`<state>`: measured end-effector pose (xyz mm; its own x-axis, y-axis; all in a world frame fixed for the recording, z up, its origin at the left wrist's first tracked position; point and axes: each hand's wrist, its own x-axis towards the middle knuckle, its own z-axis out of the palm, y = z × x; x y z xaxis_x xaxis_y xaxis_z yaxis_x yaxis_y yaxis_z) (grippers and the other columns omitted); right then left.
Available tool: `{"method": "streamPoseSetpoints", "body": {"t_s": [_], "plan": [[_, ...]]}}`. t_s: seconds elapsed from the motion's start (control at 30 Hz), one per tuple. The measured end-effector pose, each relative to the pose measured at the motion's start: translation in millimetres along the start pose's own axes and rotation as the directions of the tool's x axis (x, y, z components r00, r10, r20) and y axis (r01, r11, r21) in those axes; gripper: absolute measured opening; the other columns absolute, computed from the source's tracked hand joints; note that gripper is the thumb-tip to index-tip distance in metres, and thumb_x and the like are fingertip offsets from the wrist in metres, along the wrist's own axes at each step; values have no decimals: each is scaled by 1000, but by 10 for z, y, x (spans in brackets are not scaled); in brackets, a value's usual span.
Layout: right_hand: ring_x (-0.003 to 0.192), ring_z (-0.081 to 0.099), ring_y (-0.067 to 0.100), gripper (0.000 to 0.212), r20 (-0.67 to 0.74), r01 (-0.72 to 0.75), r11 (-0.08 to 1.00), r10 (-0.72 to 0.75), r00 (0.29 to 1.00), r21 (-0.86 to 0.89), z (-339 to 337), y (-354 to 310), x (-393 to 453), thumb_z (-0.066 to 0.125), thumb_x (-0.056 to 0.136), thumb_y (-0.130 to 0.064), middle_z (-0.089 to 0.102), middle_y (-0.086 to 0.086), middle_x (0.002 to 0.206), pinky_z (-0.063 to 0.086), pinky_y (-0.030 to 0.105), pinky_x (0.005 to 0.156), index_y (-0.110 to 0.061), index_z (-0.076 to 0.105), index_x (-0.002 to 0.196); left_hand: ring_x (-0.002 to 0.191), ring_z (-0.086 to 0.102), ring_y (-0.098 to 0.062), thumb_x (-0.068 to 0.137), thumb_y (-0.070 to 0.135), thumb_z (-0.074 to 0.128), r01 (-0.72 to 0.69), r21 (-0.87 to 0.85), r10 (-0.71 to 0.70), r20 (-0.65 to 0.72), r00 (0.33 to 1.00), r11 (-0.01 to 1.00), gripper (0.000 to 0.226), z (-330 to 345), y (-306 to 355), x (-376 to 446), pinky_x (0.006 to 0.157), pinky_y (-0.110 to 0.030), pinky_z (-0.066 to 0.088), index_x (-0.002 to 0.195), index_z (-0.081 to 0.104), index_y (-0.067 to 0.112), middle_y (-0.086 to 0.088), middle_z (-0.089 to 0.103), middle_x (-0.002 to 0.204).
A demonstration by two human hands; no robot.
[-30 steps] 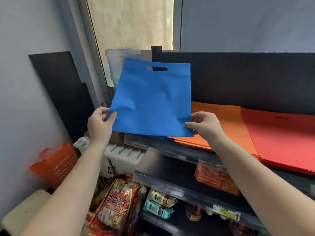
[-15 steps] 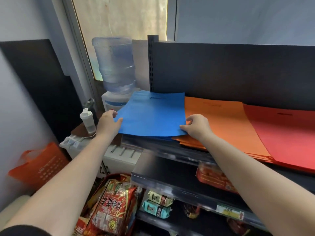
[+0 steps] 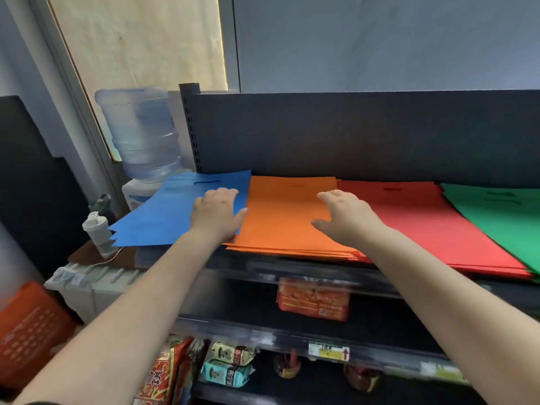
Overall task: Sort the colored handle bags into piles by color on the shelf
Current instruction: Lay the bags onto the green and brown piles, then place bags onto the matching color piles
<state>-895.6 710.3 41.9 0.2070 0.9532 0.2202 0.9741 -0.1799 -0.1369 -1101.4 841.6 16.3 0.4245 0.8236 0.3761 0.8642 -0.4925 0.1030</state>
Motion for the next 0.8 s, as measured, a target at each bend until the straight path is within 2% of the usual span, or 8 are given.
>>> {"method": "streamPoseSetpoints", "body": {"t_s": [0.2,0.37,0.67,0.8], "plan": [[133,38,25,56,-43,-134,982,129,991,-135,-397,1214,-701,47,95,-42,40,3,147,39,38,101,-18,34,145,124,45,-25,96,45,41,-187,78,188,-8,982,979,51,30,1494,2,95,-37,37,138,42,16,-4,50,136],[132,39,23,56,-84,-298,937,288,954,-183,-747,2299,-1457,46,95,-43,42,2,144,38,36,101,-20,34,144,124,45,-24,96,47,40,-321,36,322,-15,947,946,52,140,2831,-139,97,-37,37,137,42,17,-3,49,136],[131,40,26,54,-120,-546,792,535,836,-273,-1270,3869,-2936,48,95,-42,44,5,141,38,38,100,-17,37,142,128,41,-24,95,48,41,-506,-112,507,-22,862,855,56,342,5008,-620,97,-36,33,141,36,17,-3,44,142],[130,40,26,54,-151,-649,703,636,757,-291,-1463,4366,-3543,46,95,-44,45,5,140,38,39,101,-16,38,139,127,41,-24,94,48,43,-612,-151,611,-59,790,776,54,315,5868,-844,97,-36,32,140,38,18,-2,46,140]]}}
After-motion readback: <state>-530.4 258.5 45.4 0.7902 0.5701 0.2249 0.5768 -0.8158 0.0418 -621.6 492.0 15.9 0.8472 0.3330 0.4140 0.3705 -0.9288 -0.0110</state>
